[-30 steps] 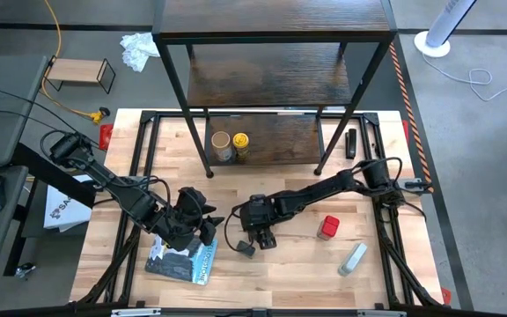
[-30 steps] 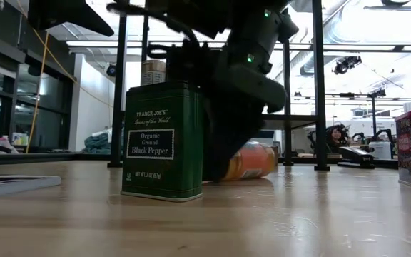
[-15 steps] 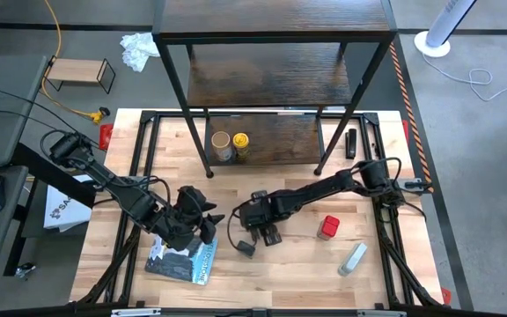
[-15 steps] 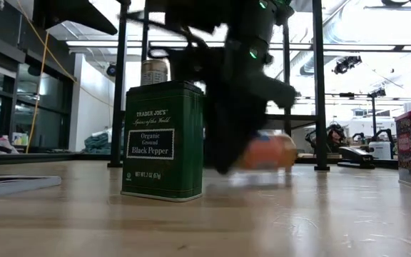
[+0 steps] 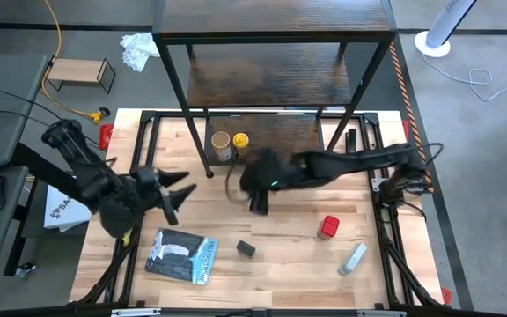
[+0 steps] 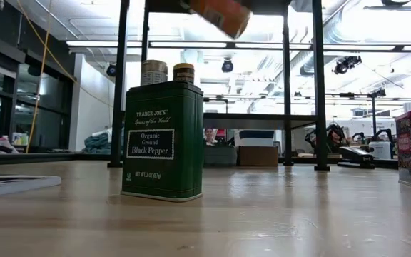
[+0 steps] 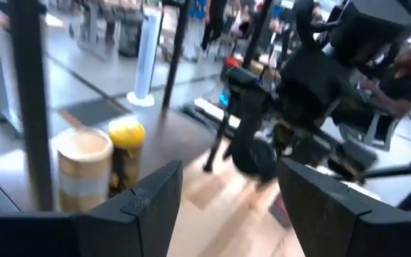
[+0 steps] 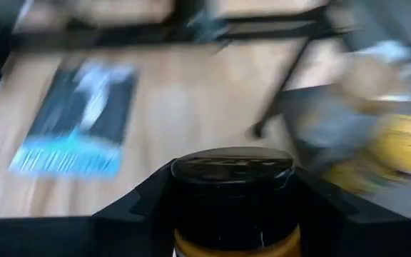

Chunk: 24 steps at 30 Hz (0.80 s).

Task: Shelf spices
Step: Put the orange seasoning bottle on the shelf

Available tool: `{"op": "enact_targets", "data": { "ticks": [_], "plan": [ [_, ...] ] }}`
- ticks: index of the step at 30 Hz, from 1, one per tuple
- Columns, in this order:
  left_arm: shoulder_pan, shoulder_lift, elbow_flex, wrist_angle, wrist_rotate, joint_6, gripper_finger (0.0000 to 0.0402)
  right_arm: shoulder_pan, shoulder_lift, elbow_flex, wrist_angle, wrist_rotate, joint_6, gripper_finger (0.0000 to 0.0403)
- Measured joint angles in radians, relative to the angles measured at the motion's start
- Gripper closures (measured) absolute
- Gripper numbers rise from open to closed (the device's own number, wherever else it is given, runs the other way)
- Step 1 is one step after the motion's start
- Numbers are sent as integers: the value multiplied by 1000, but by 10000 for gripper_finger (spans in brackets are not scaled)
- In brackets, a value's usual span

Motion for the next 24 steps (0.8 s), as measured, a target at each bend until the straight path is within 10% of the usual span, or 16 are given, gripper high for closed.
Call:
{"op": "enact_targets", "data": {
  "ticks": [6,13,24],
  "plan": [
    [-10,-41,1,-7,-55,101,176,-16,-275,-382,393,278,277,208],
    [-5,-18,1,-10,-54,101,176,11,-374,-915,1299,575,438,208],
    [50,17,1,-167,-24,100,183,-50,-182,-942,1542,721,110,208]
  ]
}}
